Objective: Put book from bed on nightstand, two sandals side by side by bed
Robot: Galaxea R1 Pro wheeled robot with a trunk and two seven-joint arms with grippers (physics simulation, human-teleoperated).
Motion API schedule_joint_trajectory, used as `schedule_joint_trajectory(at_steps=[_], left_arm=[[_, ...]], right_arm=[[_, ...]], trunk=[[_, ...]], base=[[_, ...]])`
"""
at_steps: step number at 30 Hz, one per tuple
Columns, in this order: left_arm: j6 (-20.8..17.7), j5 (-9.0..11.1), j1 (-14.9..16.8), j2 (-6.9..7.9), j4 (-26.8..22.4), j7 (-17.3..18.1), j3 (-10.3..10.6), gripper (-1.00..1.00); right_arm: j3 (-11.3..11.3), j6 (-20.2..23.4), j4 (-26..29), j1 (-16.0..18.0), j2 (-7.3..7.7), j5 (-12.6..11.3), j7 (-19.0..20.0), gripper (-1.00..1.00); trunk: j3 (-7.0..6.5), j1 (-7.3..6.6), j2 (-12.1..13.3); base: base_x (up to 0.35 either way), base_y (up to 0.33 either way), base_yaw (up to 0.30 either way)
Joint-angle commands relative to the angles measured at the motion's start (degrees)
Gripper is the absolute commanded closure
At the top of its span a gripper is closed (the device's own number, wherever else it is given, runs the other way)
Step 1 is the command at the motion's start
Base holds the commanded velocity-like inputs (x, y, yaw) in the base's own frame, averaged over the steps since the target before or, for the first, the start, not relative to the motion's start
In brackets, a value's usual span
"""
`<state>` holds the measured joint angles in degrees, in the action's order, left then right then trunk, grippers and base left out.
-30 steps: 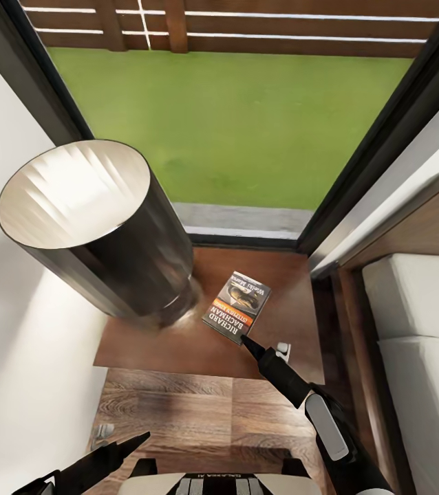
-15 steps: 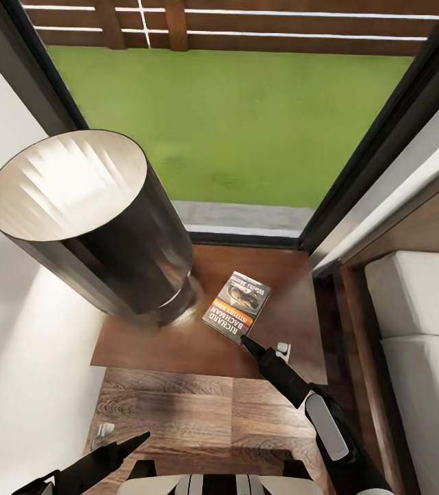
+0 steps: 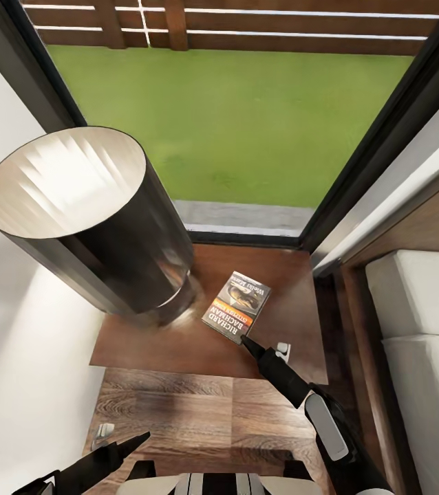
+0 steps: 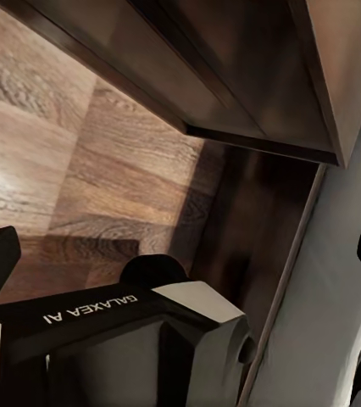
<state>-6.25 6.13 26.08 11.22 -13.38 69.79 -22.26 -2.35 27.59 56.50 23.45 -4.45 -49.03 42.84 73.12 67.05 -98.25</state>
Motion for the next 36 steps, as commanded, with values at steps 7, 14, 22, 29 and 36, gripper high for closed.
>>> schedule_joint_trajectory(at_steps=[7,14,22,29,36], left_arm=[[-0.6,0.5,0.0,0.03,0.0,0.2,0.2,-1.0],[-0.6,0.5,0.0,0.03,0.0,0.2,0.2,-1.0],[-0.6,0.5,0.0,0.03,0.0,0.2,0.2,-1.0],[-0.6,0.5,0.0,0.03,0.0,0.2,0.2,-1.0],[-0.6,0.5,0.0,0.03,0.0,0.2,0.2,-1.0]], right_arm=[[-0.5,0.4,-0.3,0.0,-0.03,-0.3,0.1,1.0],[-0.5,0.4,-0.3,0.0,-0.03,-0.3,0.1,1.0],[-0.6,0.4,-0.4,0.0,-0.02,-0.3,0.1,1.0],[-0.4,0.4,-0.4,0.0,-0.03,-0.3,0.1,1.0],[-0.4,0.4,-0.4,0.0,-0.04,-0.3,0.1,1.0]], trunk=[[0.02,0.0,0.0],[0.02,0.0,0.0],[0.02,0.0,0.0],[1.1,1.31,-2.4],[1.46,1.75,-3.2]], base=[[0.0,0.0,0.0],[0.0,0.0,0.0],[0.0,0.0,0.0],[0.0,0.0,0.0],[0.0,0.0,0.0]])
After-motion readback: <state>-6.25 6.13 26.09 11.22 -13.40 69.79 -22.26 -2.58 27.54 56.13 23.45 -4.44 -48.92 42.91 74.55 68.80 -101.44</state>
